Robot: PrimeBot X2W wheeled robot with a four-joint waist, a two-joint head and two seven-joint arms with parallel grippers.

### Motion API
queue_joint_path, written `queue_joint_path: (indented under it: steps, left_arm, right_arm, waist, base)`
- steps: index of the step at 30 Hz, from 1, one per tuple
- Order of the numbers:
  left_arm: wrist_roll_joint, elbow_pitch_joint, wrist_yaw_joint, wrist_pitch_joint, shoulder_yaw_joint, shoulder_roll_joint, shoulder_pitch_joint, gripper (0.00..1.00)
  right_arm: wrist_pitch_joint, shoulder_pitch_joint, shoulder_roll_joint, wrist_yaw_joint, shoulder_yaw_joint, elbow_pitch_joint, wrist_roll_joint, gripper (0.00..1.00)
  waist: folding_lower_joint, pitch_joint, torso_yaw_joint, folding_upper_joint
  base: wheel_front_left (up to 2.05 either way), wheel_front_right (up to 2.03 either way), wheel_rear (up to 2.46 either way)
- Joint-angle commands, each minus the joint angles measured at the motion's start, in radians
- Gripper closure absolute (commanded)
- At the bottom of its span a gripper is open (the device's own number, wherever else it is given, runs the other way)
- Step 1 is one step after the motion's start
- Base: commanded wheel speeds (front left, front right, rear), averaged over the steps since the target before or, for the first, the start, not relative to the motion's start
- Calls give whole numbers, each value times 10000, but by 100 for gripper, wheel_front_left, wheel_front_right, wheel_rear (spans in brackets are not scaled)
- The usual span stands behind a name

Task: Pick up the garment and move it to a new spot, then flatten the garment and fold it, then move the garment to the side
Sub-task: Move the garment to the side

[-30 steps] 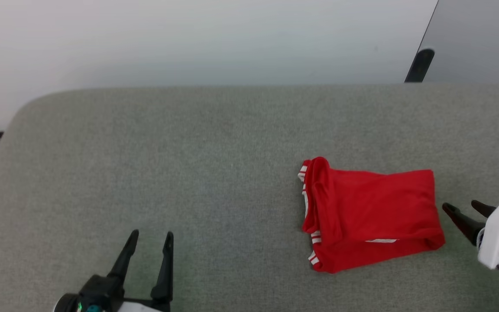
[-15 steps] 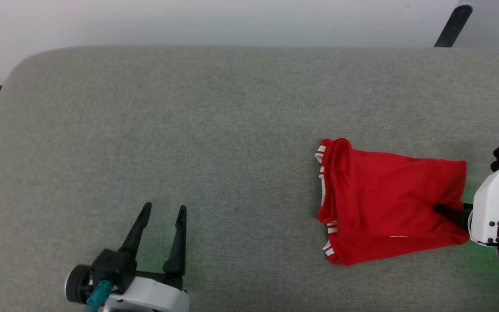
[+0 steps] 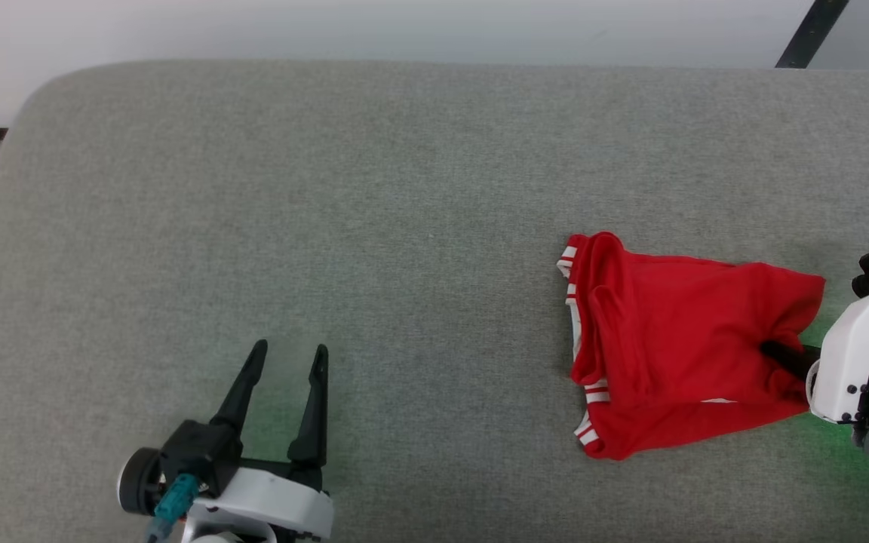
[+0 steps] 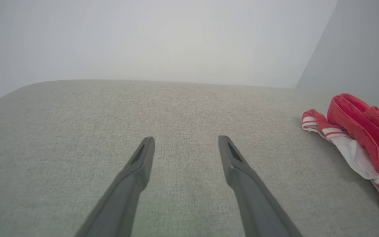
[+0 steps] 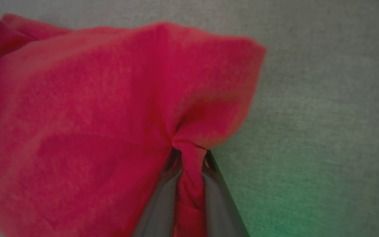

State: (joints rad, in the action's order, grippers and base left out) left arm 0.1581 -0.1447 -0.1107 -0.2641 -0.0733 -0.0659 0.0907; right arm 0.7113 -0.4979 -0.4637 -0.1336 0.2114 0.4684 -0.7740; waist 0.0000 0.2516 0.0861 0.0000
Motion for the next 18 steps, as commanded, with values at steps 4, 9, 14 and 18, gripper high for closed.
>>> queue_joint_path:
  steps: [4,9,14,18]
  left_arm:
    - [-113,65,-69,4,25,36,171,0]
    - [-205,354,-125,4,-54,7,337,0]
    - [-214,737,-181,6,-189,-90,675,0]
    - [-379,964,-207,4,-326,-256,1054,0]
  right_arm:
    - [-599,364,-126,63,-121,137,-270,100]
    - [-1320,543,-533,45,-524,-241,-630,100]
    - [-1886,583,-1157,39,-1102,-447,-801,100]
    - [-2260,37,-1587,39,-1386,-287,-516,100]
  waist:
    - [0,-76,-243,0]
    - [0,64,-680,0]
    - [0,378,-1286,0]
    - [0,722,-1830,0]
  base:
    - [0,0,0]
    - [0,0,0]
    - [0,0,0]
    - [0,0,0]
